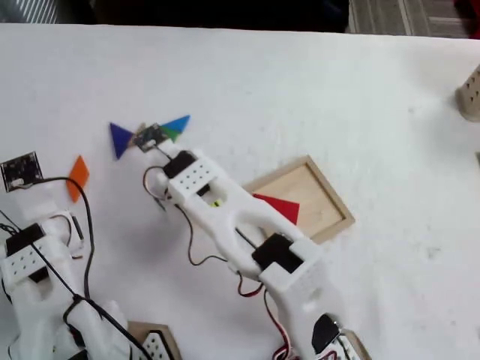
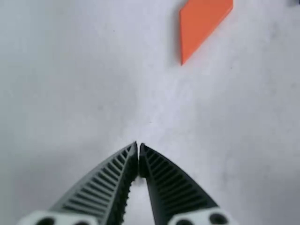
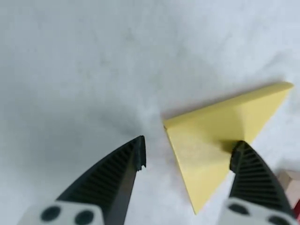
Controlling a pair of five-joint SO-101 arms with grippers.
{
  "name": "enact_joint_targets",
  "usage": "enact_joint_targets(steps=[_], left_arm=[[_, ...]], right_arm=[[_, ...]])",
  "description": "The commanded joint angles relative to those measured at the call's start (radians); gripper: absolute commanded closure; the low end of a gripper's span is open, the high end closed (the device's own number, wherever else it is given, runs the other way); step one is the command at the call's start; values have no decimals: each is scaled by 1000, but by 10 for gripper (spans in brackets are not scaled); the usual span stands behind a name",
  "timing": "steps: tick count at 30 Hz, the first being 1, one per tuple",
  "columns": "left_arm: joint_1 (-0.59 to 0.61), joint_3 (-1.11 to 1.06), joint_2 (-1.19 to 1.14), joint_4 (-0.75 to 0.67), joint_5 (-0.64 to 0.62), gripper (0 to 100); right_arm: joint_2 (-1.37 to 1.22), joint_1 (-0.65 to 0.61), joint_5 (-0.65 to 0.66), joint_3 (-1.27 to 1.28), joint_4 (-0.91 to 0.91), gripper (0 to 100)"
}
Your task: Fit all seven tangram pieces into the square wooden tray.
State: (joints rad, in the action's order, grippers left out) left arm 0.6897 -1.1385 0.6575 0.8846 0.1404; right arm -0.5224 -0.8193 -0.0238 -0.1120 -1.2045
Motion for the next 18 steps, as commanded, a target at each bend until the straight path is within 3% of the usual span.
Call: enact_joint_targets(steps=[1, 18], left_arm=[[-12, 3, 25, -20, 12, 976], [-8, 3, 25, -14, 51, 976]], right_arm=[[-4, -7, 0, -17, -31, 719], [-147, 48, 51, -181, -188, 747]])
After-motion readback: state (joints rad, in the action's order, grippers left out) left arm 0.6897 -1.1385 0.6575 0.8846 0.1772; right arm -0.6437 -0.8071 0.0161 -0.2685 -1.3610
